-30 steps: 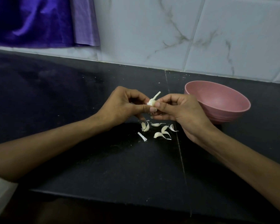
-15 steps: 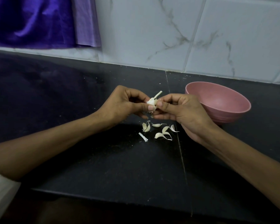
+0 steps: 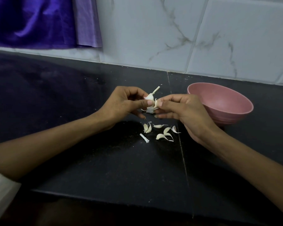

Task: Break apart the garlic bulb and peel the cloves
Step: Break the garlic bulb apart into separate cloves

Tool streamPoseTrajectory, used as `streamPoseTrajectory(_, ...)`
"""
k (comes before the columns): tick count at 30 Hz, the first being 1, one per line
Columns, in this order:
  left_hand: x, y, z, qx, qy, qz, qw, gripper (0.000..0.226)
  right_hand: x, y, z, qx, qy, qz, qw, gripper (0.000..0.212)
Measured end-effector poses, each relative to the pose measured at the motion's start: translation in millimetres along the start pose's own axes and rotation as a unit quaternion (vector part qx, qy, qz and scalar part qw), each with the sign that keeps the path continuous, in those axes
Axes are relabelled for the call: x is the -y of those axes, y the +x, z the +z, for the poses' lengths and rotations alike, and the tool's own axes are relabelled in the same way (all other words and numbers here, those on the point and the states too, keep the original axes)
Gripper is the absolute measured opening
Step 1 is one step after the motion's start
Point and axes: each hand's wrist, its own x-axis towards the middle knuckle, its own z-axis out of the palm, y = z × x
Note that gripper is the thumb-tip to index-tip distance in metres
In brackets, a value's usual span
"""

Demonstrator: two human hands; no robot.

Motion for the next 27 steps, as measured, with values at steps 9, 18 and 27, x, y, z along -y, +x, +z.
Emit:
streamPoseTrajectory(9,2.8,1.2,-2.3,-0.023,0.044,0.040,0.998,0.032,0.3,-2.1,3.8,-0.028,-0.039,-0.023,0.999,0.012)
streamPoseTrajectory(18,4.2,-3.8,1.2,0.021,0.122,0.079,0.989,0.030,-3.3,-2.0,5.3,-0.009,-0.024,-0.024,0.999,0.016)
streamPoseTrajectory(27,-0.4,-6.2,2.9,0.013,0.146,0.085,0.986,0.032,-1.8,-1.2,3.5,-0.019,0.032,-0.015,0.999,0.025)
